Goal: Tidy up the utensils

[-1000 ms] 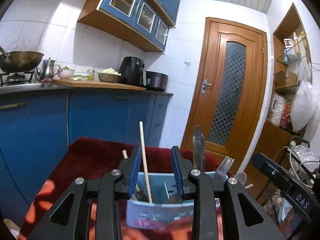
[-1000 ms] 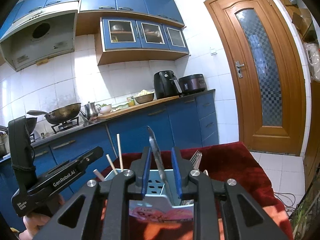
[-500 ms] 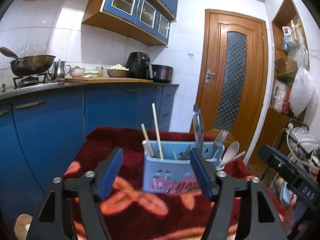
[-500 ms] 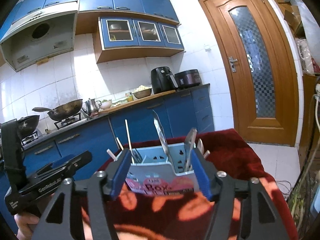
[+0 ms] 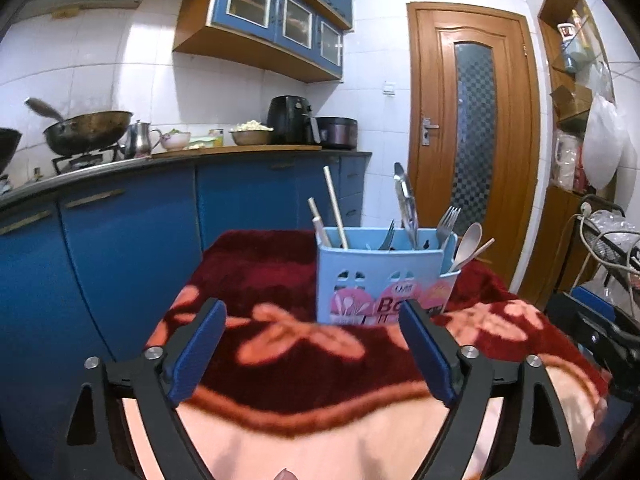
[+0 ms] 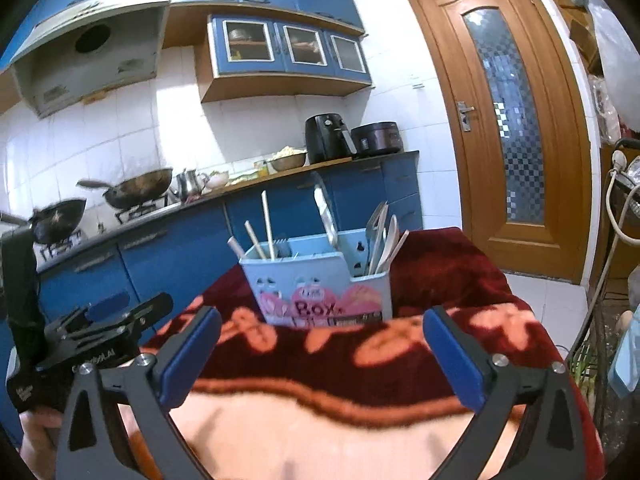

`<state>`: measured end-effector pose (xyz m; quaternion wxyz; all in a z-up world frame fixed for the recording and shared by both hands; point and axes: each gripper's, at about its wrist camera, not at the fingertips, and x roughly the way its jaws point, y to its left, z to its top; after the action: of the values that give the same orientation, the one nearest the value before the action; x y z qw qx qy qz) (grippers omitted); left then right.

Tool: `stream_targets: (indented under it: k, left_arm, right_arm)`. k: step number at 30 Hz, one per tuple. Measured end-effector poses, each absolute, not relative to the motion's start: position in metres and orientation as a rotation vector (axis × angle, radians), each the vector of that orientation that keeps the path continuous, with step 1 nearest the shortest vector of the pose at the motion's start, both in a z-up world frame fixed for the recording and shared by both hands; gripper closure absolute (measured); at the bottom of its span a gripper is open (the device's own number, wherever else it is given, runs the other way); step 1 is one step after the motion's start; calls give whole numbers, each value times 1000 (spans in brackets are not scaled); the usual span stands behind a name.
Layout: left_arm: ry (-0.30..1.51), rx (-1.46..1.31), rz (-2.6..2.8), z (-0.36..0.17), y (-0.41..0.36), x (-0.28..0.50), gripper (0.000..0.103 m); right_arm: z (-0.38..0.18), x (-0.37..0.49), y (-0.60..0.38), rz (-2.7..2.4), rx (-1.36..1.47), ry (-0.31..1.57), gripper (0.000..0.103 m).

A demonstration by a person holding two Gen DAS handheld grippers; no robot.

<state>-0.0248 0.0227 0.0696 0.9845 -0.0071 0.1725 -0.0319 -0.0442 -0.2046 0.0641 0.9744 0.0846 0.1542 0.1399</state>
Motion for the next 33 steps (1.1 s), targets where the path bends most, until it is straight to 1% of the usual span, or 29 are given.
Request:
stream_targets:
  k: [1,3,9,14,17,33]
  left_arm:
    - [347,-19,-55,66,25,-28,8]
    - [356,-35,-48,60,29,-31,7]
    - [364,-49,-51,42,34,-37,7]
    - [339,-18,-53,32,29,-37,7]
    - [324,-7,-55,28,25,-37,7]
    - [347,-7,-56,14,20,-29,7]
  right_arm:
    - [60,-49,-202,283,159,312,0]
    - [53,-55,-200,278,151,315,0]
    - [28,-60,-201,223,141,319,0]
    - [17,-61,-201,158,80,255,0]
    - [10,-55,-205,147,74,264,0]
    - [4,-52,-205,156,75,281,0]
